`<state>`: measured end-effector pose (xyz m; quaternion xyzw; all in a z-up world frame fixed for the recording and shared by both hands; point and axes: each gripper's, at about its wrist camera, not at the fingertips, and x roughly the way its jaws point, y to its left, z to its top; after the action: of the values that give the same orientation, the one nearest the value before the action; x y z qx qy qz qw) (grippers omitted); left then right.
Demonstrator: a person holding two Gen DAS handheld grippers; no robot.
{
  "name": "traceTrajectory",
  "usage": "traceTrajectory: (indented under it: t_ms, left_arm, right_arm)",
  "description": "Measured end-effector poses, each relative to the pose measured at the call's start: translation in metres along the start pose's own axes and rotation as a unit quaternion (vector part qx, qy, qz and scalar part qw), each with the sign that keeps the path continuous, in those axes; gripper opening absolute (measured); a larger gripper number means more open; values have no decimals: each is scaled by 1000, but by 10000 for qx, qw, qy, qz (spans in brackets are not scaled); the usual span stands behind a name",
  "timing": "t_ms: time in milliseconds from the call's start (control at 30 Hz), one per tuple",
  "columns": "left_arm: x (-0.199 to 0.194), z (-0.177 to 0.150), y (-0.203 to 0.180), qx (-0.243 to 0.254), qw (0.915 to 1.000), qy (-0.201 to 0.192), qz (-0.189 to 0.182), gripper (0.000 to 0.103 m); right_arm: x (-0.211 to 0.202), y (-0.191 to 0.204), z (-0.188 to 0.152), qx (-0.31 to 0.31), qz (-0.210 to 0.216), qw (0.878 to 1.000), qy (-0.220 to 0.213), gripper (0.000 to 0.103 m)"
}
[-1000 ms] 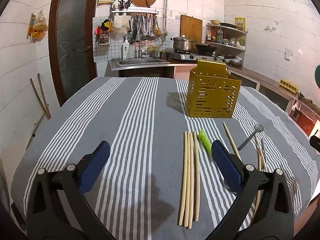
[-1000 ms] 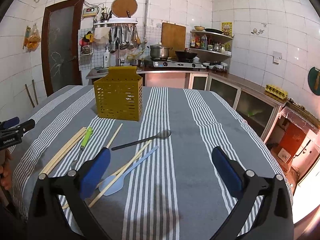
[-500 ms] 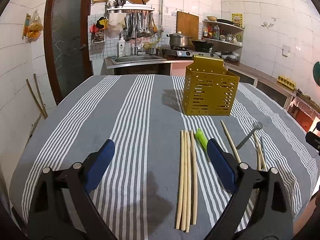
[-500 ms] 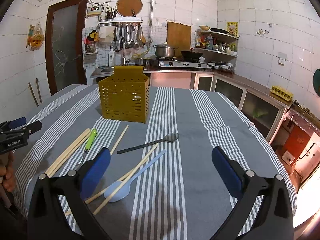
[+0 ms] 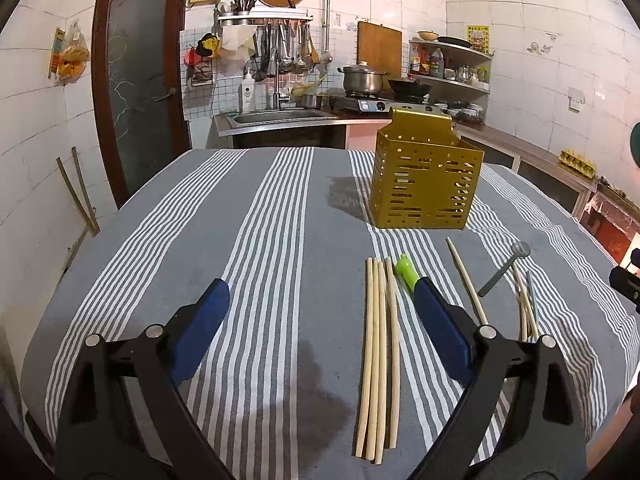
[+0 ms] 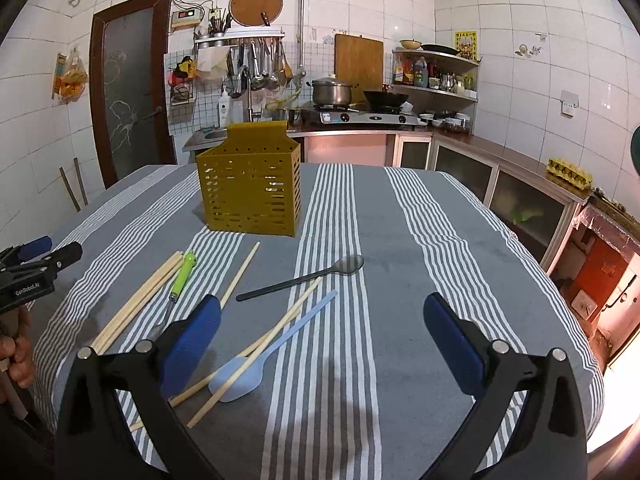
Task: Organize utensils
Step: 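Lower the left gripper onto a wooden chopstick and close it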
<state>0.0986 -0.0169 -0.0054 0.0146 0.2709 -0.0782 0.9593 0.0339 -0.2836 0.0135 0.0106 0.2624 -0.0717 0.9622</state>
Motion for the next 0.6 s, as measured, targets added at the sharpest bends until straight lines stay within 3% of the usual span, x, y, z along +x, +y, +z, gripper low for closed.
traceTrajectory:
  t_ms: [333,433,600]
  left_arm:
    - [18,2,1,-114,9996,197,-194,90]
    - [30,7,-3,-16,9995,286,-156,85]
    - [54,13,-4,59,9982,554,-236,80]
  right_arm:
    - [20,5,8,-67,37,9999,99,99]
    - [34,8,10,-63,79,9997,206,98]
    - [56,12,12,-65,190,9989,422,86]
